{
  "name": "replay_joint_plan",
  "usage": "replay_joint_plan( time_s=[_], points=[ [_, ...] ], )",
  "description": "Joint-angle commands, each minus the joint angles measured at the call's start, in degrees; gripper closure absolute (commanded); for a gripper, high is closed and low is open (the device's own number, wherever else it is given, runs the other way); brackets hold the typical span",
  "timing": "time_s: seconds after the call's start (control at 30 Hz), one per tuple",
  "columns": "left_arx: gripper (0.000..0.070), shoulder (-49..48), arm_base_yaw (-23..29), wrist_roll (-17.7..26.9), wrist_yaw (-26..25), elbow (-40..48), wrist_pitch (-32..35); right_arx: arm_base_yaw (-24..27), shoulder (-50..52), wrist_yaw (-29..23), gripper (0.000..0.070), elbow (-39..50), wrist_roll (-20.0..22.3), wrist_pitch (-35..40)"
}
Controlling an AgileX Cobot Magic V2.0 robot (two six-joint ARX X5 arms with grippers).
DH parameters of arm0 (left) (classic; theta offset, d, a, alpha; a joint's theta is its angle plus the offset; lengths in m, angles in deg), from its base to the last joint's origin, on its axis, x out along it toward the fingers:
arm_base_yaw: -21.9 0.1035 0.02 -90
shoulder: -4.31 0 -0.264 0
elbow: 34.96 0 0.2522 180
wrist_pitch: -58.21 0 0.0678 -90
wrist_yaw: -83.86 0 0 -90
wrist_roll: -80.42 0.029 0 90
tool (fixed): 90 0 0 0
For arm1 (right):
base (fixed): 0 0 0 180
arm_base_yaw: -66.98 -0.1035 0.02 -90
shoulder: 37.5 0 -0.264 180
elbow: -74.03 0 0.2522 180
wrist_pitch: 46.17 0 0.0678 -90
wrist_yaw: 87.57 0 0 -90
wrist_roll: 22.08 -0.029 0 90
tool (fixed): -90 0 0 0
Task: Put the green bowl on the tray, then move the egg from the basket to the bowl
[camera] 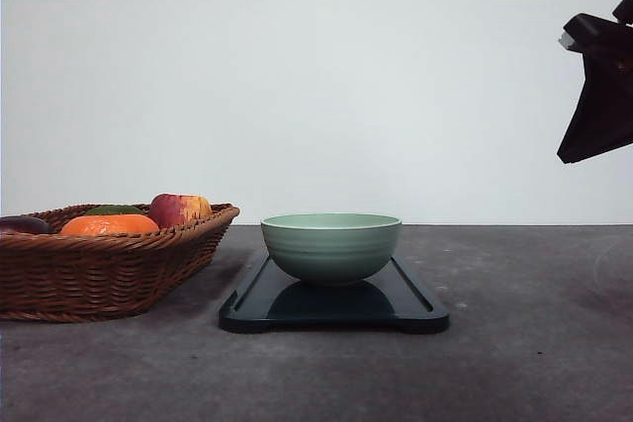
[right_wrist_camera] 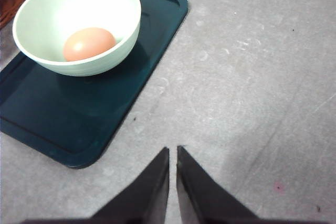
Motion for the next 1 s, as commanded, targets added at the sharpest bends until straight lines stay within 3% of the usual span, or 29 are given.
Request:
replay_joint_plan(
  time_s=[0.0,0.8,0.9,0.97],
  points=[
    [0.0700,-1.27,0.20,-0.39,0.22,1.14,-0.71,-0.26,-0.39,-0.07,0.0684,0.11,0.04,0.55],
    [0.0700,-2.51,0.30,-0.32,0.17,1.14,-1.74,-0.25,-0.31,-0.11,0.0684,0.11,0.21,0.59],
    [0.0700,-2.51,0.30,-0.34,0.17,1.14,-1.74,0.68,1.88,-0.89,0.0684,0.35,6.97,0.79],
    [0.0700,-2.51,0.30,-0.33,0.17,1.14,-1.74,1.90,4.84,-0.65,0.0684,1.84,8.70,2.61]
  ],
)
